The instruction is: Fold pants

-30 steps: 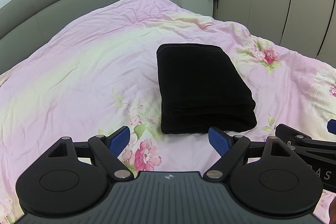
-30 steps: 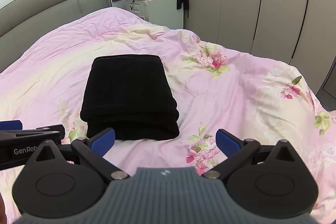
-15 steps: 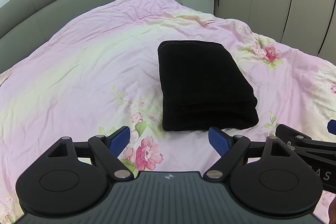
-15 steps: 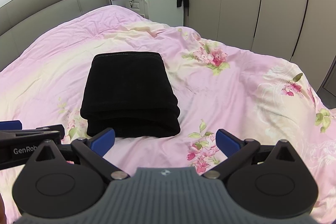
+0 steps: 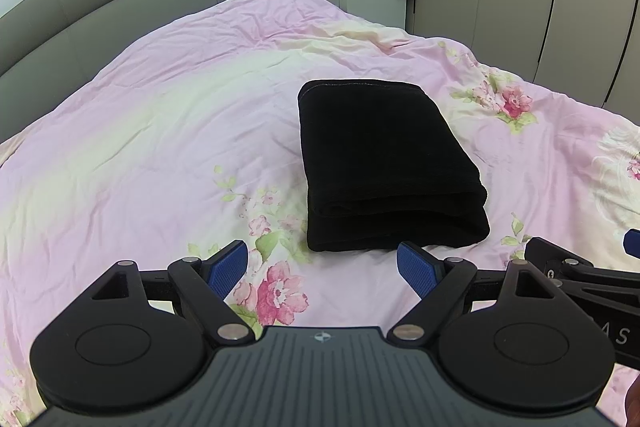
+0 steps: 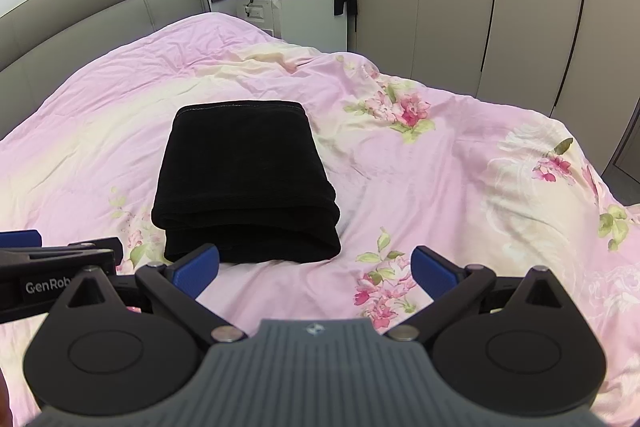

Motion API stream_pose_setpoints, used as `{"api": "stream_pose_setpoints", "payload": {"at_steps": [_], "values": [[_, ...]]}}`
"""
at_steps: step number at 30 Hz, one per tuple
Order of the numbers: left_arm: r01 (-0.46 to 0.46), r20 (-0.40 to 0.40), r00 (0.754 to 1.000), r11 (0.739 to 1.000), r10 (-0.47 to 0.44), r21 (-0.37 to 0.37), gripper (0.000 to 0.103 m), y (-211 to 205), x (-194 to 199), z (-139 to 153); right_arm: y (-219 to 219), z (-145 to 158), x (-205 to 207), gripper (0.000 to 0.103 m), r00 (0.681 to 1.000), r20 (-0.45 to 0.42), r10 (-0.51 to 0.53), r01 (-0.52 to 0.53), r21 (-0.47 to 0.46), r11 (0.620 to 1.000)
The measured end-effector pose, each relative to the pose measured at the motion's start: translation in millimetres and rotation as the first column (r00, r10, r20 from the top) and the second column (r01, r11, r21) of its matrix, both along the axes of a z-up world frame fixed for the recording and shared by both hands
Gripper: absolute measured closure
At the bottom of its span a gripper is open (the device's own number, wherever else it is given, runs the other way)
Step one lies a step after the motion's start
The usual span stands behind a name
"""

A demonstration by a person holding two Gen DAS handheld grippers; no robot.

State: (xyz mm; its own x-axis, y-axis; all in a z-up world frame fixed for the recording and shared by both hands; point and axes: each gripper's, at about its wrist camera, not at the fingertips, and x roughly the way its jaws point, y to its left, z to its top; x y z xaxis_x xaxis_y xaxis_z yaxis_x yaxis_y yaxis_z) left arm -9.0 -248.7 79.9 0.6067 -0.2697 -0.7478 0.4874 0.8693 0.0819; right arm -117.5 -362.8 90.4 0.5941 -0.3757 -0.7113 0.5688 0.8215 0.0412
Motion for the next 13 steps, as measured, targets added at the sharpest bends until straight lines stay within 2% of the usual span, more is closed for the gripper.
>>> {"api": "stream_pose_setpoints", "payload": {"at_steps": [13], "values": [[0.012,0.026,1.0,1.0,-0.012,0.0,0.004,-2.6,-6.7,5.6,0.7,2.0,-4.6,0.005,1.0,0.005,-0.003,0.003,0.0,1.0]]}}
